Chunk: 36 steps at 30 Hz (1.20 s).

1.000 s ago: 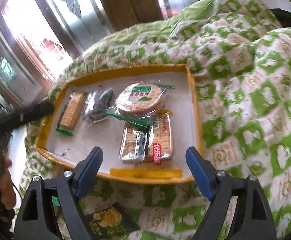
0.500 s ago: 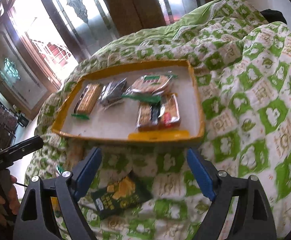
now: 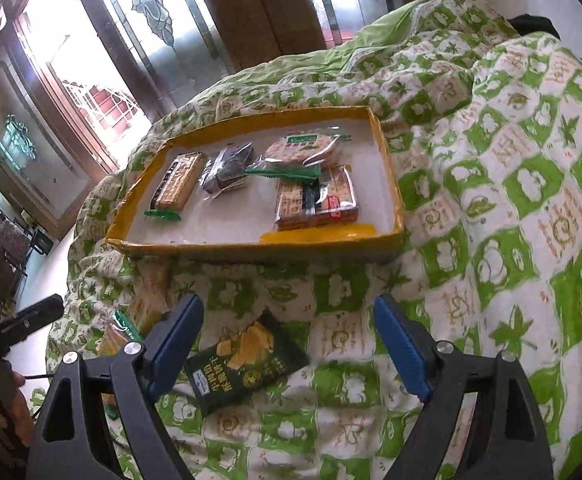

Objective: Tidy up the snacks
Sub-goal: 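Grasp the WEIDAN cracker pack with the left tool while the right tool approaches the dark green pack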

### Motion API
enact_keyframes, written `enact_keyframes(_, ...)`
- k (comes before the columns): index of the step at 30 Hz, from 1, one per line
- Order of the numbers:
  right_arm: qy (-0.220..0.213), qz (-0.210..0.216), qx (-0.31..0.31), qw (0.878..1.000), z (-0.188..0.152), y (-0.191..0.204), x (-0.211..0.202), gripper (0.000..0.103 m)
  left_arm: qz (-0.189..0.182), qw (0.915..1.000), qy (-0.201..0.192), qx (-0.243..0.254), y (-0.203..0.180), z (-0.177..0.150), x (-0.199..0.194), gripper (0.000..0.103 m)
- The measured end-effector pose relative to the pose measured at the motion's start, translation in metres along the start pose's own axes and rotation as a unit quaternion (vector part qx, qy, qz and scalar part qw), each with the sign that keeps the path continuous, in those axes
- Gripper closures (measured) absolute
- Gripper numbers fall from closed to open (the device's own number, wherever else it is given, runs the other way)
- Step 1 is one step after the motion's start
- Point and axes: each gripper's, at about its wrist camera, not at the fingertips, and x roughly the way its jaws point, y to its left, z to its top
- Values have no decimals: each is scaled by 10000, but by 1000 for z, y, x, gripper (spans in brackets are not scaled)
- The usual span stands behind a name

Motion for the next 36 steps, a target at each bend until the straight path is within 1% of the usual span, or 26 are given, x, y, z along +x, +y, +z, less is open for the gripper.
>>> enact_keyframes(8, 40, 26, -57, 10000, -12, 8, -2, 17, 110, 9998, 3, 161, -7, -18, -3, 15)
enact_keyframes(15, 73, 50, -35, 10000, -19, 12, -4, 17, 229, 9993, -16, 287, -12, -22, -4, 15)
enact_keyframes(25, 172, 163, -5, 9997, -29, 19, -5, 17, 330, 9984, 77, 449, -16, -30, 3, 15)
enact_keyframes(31, 205, 185, 127, 9995, -32, 17, -6, 17, 358, 9986, 106, 383, -11, -36, 4, 15)
enact_keyframes(36, 288, 179, 209, 9992, -35, 15, -4, 17, 307, 9990, 208, 254, -5, -44, 9, 15)
